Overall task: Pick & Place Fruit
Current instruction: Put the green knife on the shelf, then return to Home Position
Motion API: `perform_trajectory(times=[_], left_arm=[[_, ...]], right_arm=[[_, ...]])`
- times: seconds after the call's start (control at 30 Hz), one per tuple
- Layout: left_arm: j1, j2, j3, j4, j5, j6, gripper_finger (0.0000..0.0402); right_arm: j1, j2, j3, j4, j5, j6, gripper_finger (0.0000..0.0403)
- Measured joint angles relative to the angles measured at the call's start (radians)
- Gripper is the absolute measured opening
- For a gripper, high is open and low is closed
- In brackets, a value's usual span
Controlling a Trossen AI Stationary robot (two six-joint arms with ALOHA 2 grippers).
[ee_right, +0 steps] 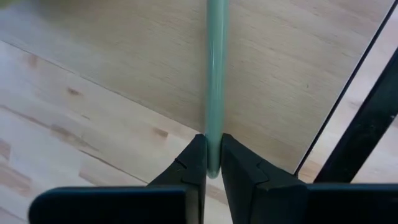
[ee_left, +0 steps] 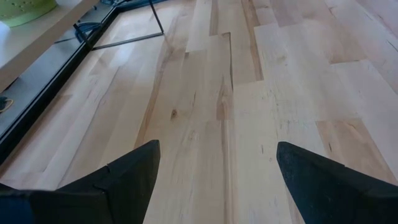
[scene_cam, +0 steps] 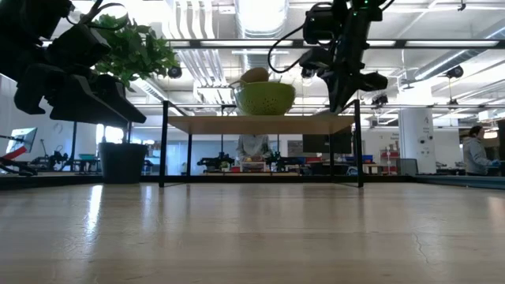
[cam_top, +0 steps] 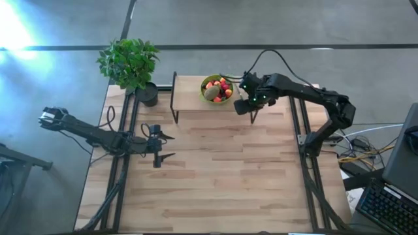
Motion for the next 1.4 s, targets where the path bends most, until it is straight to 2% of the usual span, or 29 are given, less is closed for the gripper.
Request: perform_trajectory(times=[0.17,0.47,0.83,1.07,1.4], left_arm=[[0.000,0.000,0.000,0.000,0.000,0.000,0.0328],[0.000,0.000,0.000,0.000,0.000,0.000,0.0328],[0.000,0.000,0.000,0.000,0.000,0.000,0.0328],[0.000,0.000,0.000,0.000,0.000,0.000,0.0328],[0.000,0.000,0.000,0.000,0.000,0.000,0.0328]], right_arm=[[-0.001,0.001,0.000,0.000,0.007,-0.005,0.0044],[-0.001,0.001,-0.001,0.003,0.035,-0.009,0.0039],[-0.001,0.001,-0.001,0.004,0.040,-0.017,0.0104],[-0.001,-0.005,0.001,0.013,0.114,-0.047,0.0131],[0.038,-0.014,0.164,-0.006,0.122,-0.170,0.0161]])
